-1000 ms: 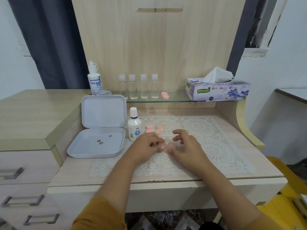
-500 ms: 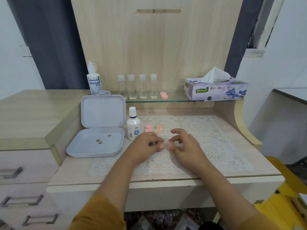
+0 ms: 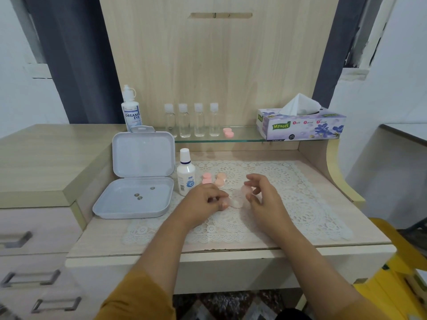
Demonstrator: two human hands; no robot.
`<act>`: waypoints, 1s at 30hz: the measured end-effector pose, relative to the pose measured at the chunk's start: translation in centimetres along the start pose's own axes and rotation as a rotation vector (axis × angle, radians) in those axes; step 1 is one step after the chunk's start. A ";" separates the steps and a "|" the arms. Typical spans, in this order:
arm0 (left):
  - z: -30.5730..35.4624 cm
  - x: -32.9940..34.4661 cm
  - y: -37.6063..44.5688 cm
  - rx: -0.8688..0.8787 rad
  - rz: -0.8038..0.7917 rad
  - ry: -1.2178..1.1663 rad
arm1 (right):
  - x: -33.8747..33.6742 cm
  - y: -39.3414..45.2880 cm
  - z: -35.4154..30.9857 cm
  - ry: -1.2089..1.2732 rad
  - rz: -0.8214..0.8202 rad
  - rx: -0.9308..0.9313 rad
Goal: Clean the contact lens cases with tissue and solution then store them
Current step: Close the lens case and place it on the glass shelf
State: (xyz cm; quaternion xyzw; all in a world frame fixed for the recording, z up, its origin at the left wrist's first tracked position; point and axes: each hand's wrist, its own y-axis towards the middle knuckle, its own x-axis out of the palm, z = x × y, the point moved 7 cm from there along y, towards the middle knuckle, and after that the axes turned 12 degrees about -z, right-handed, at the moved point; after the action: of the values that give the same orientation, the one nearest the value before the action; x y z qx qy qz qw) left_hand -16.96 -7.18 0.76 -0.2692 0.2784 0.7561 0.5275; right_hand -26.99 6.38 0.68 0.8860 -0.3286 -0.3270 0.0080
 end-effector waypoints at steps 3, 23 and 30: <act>-0.1 0.0 0.0 0.002 -0.004 0.000 | -0.5 0.3 1.2 0.003 0.061 0.106; 0.0 -0.1 -0.1 0.019 0.020 0.023 | 0.6 0.5 -0.2 -0.411 -0.104 0.073; -0.1 -0.1 0.0 0.005 0.023 0.023 | 0.8 0.8 -0.2 -0.464 -0.090 0.043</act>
State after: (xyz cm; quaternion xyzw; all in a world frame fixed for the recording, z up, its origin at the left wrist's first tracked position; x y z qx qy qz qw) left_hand -16.88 -7.34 0.72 -0.2731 0.2895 0.7583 0.5163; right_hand -26.90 5.29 0.54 0.8008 -0.2886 -0.5149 -0.1013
